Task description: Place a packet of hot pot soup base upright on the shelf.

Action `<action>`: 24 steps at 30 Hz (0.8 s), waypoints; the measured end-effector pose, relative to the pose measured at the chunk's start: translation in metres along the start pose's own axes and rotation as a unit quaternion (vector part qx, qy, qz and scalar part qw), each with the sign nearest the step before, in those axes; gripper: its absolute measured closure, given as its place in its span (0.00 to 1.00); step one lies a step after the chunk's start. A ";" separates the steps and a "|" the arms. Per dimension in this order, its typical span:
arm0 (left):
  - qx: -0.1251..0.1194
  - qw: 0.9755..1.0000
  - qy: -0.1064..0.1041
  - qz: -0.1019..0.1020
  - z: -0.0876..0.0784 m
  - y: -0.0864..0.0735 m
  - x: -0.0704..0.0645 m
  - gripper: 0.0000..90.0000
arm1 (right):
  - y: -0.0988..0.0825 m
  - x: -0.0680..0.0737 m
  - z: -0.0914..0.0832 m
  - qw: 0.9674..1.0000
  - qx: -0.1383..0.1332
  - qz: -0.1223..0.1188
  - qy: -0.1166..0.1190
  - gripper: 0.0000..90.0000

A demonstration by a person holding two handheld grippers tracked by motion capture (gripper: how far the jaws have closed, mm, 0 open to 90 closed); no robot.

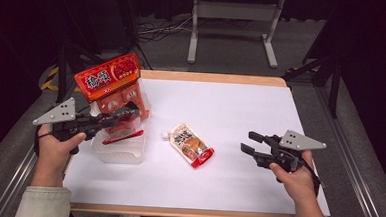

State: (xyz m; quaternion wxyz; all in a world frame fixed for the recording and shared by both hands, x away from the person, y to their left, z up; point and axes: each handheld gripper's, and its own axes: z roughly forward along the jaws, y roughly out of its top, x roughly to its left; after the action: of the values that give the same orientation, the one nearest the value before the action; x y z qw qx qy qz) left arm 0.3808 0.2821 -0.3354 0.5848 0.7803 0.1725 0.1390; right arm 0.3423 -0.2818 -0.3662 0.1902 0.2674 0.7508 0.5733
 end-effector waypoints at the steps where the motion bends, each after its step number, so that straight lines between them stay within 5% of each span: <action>1: 0.003 1.000 -0.002 -0.002 0.000 -0.001 0.001 0.99 | 0.000 0.000 0.000 1.000 -0.001 0.001 0.000 0.53; 24: 0.010 1.000 -0.023 -0.019 0.005 -0.035 0.020 0.99 | 0.001 0.003 0.005 1.000 -0.001 0.001 0.016 0.53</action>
State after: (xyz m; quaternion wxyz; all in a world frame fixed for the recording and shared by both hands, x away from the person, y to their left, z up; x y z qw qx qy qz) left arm 0.3973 0.2954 -0.3698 0.5832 0.7857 0.1752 0.1087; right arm 0.3430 -0.2757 -0.3663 0.1783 0.2587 0.7532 0.5779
